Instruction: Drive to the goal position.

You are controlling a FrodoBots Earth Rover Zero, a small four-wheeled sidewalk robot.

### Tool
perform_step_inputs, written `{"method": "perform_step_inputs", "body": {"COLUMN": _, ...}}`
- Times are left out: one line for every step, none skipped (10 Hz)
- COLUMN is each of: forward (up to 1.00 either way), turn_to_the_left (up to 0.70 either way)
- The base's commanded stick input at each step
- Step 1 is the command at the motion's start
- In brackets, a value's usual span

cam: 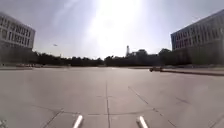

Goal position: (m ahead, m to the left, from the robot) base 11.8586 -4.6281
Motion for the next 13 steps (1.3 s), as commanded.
{"method": "perform_step_inputs", "body": {"forward": 0.99, "turn_to_the_left": 0.00}}
{"method": "perform_step_inputs", "body": {"forward": 0.99, "turn_to_the_left": 0.00}}
{"method": "perform_step_inputs", "body": {"forward": 0.99, "turn_to_the_left": 0.00}}
{"method": "perform_step_inputs", "body": {"forward": 0.99, "turn_to_the_left": 0.00}}
{"method": "perform_step_inputs", "body": {"forward": 0.99, "turn_to_the_left": 0.00}}
{"method": "perform_step_inputs", "body": {"forward": 0.99, "turn_to_the_left": 0.00}}
{"method": "perform_step_inputs", "body": {"forward": 0.99, "turn_to_the_left": 0.00}}
{"method": "perform_step_inputs", "body": {"forward": 0.99, "turn_to_the_left": 0.00}}
{"method": "perform_step_inputs", "body": {"forward": 0.99, "turn_to_the_left": 0.00}}
{"method": "perform_step_inputs", "body": {"forward": 0.99, "turn_to_the_left": 0.00}}
{"method": "perform_step_inputs", "body": {"forward": 0.99, "turn_to_the_left": 0.00}}
{"method": "perform_step_inputs", "body": {"forward": 0.99, "turn_to_the_left": 0.00}}
{"method": "perform_step_inputs", "body": {"forward": 0.99, "turn_to_the_left": 0.00}}
